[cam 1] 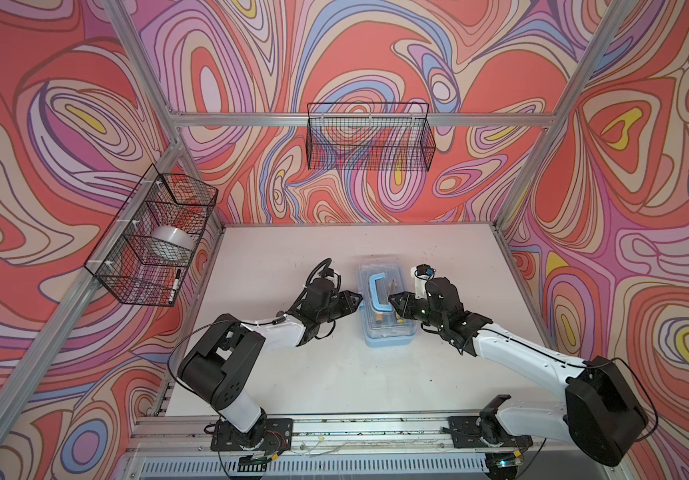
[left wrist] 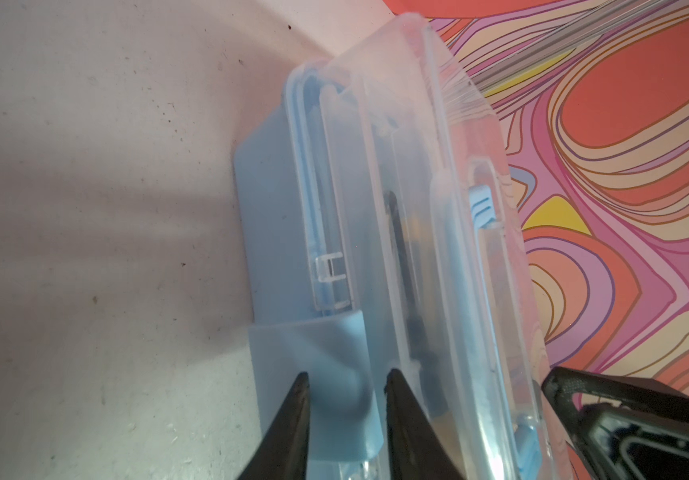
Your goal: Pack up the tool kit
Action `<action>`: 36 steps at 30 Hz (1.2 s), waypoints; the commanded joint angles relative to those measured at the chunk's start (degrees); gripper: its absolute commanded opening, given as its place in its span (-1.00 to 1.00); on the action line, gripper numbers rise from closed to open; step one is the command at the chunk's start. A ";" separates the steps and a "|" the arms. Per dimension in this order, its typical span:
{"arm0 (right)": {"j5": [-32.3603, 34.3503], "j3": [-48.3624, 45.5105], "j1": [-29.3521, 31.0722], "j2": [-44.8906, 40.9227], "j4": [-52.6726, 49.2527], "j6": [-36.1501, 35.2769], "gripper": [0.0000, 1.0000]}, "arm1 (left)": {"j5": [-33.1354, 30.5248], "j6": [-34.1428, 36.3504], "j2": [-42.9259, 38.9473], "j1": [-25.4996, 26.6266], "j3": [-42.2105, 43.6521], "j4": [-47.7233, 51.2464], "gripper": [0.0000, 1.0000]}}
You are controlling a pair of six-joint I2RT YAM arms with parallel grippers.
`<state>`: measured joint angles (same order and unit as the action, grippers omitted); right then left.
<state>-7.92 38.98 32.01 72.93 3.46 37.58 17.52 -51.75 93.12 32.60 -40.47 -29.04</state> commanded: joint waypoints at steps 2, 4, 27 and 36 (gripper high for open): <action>0.30 -2.44 0.08 0.87 -4.96 0.82 -0.45 | 1.22 -1.05 0.75 0.62 0.39 -2.85 -0.39; 0.58 -2.51 0.08 0.48 -5.35 0.91 -0.45 | 1.08 -1.33 0.67 0.62 0.78 -3.20 -0.40; 6.21 0.64 -1.05 -7.01 -14.61 -8.09 0.13 | 2.29 -3.53 3.79 0.71 4.18 -10.40 -0.44; 9.39 0.13 -2.79 -10.11 -15.62 -10.40 0.05 | 3.17 -4.14 5.16 0.61 4.22 -12.10 -0.43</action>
<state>-1.48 39.51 29.63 65.49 -9.61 29.28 19.07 -55.20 97.06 32.91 -36.91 -40.80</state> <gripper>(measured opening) 0.526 0.283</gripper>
